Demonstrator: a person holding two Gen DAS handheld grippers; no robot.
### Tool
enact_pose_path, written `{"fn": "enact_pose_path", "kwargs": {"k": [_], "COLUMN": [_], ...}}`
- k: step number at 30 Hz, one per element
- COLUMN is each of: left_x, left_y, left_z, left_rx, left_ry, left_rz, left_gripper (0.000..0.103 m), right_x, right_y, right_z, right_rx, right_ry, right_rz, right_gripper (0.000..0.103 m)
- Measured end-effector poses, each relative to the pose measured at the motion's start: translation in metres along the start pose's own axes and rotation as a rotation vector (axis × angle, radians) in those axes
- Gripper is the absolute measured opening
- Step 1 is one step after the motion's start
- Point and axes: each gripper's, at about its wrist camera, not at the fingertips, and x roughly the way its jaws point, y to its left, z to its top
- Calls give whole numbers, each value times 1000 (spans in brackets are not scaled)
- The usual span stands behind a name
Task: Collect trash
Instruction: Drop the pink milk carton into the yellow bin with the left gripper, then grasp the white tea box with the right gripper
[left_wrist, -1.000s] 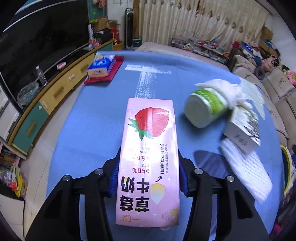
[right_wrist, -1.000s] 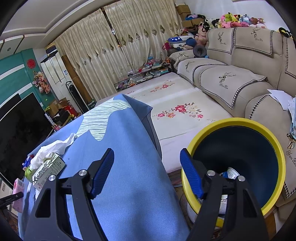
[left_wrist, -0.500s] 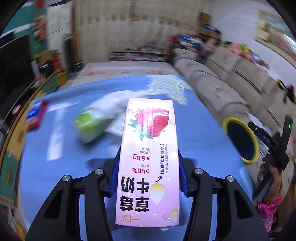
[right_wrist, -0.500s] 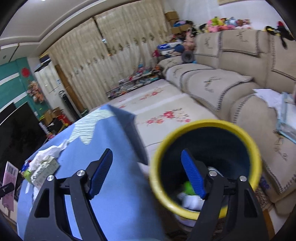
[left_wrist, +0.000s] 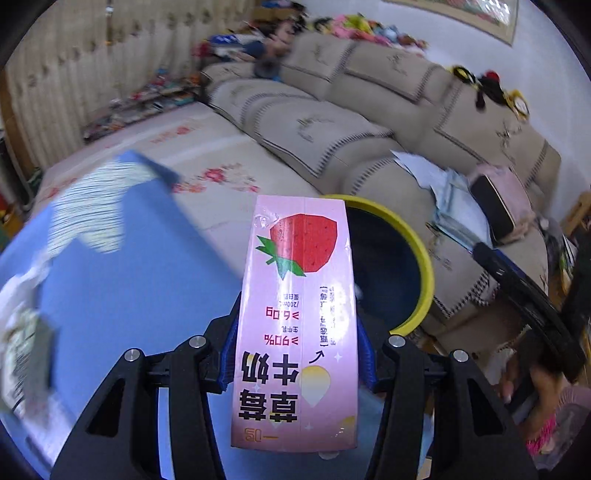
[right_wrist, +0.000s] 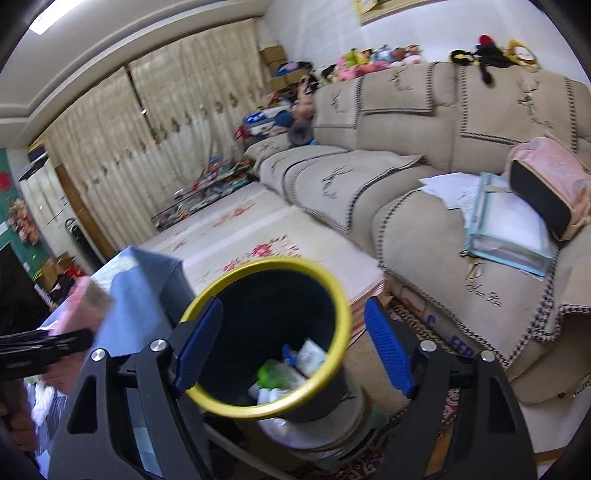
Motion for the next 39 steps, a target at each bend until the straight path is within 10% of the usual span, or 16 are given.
{"fn": "enact_pose_path", "kwargs": {"k": [10, 16, 27, 39], "left_x": [96, 96, -56, -211], "left_y": [-48, -42, 43, 227], "left_z": [46, 56, 1, -156], "left_rx": [23, -3, -95, -397], "left_ry": [90, 30, -299, -521], "left_rz": [-60, -67, 17, 426], "left_gripper": [51, 76, 93, 98], "right_x": [-5, 1, 18, 43], "right_y": [-46, -41, 8, 136], "right_z": [3, 2, -4, -9], "right_rx": [63, 58, -4, -122], "right_ry": [-13, 0, 45, 17], "right_rz": [-70, -53, 37, 208], "right_gripper": [75, 75, 75, 75]}}
